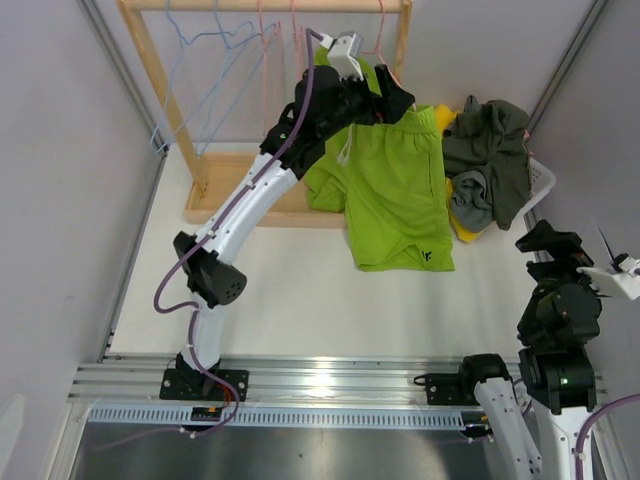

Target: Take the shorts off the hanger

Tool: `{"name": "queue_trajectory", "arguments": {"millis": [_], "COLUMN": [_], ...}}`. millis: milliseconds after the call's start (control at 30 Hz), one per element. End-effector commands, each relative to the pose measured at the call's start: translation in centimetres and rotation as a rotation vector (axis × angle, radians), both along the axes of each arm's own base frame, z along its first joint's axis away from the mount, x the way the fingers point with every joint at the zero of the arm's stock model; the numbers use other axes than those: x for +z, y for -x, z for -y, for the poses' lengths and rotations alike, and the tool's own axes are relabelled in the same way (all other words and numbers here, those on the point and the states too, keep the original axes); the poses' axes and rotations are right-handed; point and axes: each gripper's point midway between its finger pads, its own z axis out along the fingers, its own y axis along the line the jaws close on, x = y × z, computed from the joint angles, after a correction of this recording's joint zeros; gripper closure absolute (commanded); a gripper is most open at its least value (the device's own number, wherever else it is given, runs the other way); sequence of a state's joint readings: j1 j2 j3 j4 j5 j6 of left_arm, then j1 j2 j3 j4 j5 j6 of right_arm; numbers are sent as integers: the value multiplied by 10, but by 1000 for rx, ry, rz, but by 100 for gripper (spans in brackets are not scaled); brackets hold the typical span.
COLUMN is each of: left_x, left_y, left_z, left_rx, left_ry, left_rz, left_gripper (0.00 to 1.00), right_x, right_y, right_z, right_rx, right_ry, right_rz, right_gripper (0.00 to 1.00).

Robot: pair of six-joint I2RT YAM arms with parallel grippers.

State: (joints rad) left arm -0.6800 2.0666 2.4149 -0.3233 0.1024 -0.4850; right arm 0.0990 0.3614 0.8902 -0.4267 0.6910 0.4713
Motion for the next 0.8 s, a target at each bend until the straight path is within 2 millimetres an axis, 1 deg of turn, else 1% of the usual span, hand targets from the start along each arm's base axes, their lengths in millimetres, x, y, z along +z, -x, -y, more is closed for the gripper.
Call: {"name": "queue_trajectory", "arguments": {"millis": [0,33,100,133,300,400,533,567,600,633,667,700,733,767], "left_x": [20,13,11,6,6,10,19,17,16,18,13,11,8,5], "left_y": [-1,-3,-4,-8,-10,-13,-14,-15,-16,-16,-18,-19,-20,-20], "left_z": [13,19,27,31,42,40,37,38,39,39,41,41,42,43], "left_rx": [26,29,19,25,28,55,69,70,71,72,72,72,72,70], "left_ry": [96,93,106,106,133,148,176,176,179,184,177,177,174,171], "left_rz": [31,25,42,42,70,81,100,98,96,97,87,85,77,71], "left_gripper": [5,5,6,6,7,10,11,12,23,28,32,39,43,50], "right_x": [-12,-11,-8,-7,-12,-13,-14,-15,-16,-16,-16,-16,-16,-14], "right_y": [0,0,2,3,8,9,7,6,6,6,6,6,6,7], "right_z": [-15,-19,-22,-25,-30,-32,-37,-37,-38,-38,-38,-39,-39,-39], "right_rx": [95,116,135,153,189,202,230,232,233,235,238,241,241,242], "right_ry": [-14,-14,-14,-14,-22,-17,-13,-15,-16,-16,-16,-16,-17,-16], "right_rz": [-81,-80,-76,-70,-75,-75,-79,-79,-80,-80,-80,-80,-78,-74], "right_gripper": [1,1,1,1,1,1,0,1,1,0,1,1,0,0]}}
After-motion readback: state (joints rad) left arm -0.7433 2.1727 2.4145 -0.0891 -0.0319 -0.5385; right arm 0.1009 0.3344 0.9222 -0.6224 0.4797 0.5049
